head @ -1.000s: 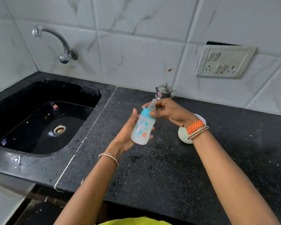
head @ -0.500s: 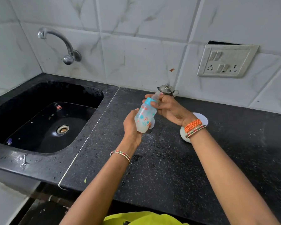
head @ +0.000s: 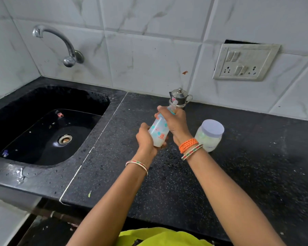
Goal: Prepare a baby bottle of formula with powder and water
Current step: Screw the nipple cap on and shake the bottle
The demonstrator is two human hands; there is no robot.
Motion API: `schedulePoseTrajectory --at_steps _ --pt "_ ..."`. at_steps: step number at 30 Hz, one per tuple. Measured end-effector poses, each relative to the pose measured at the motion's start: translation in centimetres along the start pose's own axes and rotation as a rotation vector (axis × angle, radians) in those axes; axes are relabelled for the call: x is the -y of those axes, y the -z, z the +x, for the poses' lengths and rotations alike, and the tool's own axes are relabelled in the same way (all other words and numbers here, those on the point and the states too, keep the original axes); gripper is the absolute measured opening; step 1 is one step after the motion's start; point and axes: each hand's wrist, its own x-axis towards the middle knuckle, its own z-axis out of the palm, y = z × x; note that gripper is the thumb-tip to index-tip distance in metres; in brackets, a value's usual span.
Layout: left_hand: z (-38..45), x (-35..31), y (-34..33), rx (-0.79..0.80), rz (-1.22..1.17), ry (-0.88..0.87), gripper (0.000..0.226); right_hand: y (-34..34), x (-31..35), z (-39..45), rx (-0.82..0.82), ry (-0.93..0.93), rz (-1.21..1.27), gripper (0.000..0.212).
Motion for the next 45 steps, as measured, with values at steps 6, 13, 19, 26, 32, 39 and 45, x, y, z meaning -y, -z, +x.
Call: schedulePoseTrajectory --at_steps 6,13,19,26,32,39,45 --pt "1.2 0.8 0.2 -0.104 0.144 -0.275 0.03 -0.9 -0.7 0.1 -0.233 -0.008 -0.247 0.024" --pt "1.3 -2.0 0.3 0.381 0.074 0.352 0.049 0.7 1.5 0.6 0.247 0.111 0.045 0.016" --pt "1.2 0.8 0.0 -0.105 0.046 -0.109 0.044 -1.0 -1.9 1.4 -0.154 0.085 -0.083 0.017" --pt "3.3 -1.4 2.7 -0.283 0.056 -0.228 0.039 1.0 -4.0 3.4 -0.113 -0.026 -0.059 0.058" --pt "3.4 -1.5 5.6 -0.3 0.033 -0.149 0.02 1.2 -9.0 5.0 0.097 -0.005 -1.082 0.066" --pt "3.9 -2.0 7.1 -0.317 -0.022 -0.116 0.031 0.1 -7.2 5.2 -0.007 0.163 -0.708 0.033" --pt "3.8 -2.2 4.7 -0.193 0.063 -0.096 0.027 -1.3 -1.1 4.3 -0.076 0.339 -0.221 0.017"
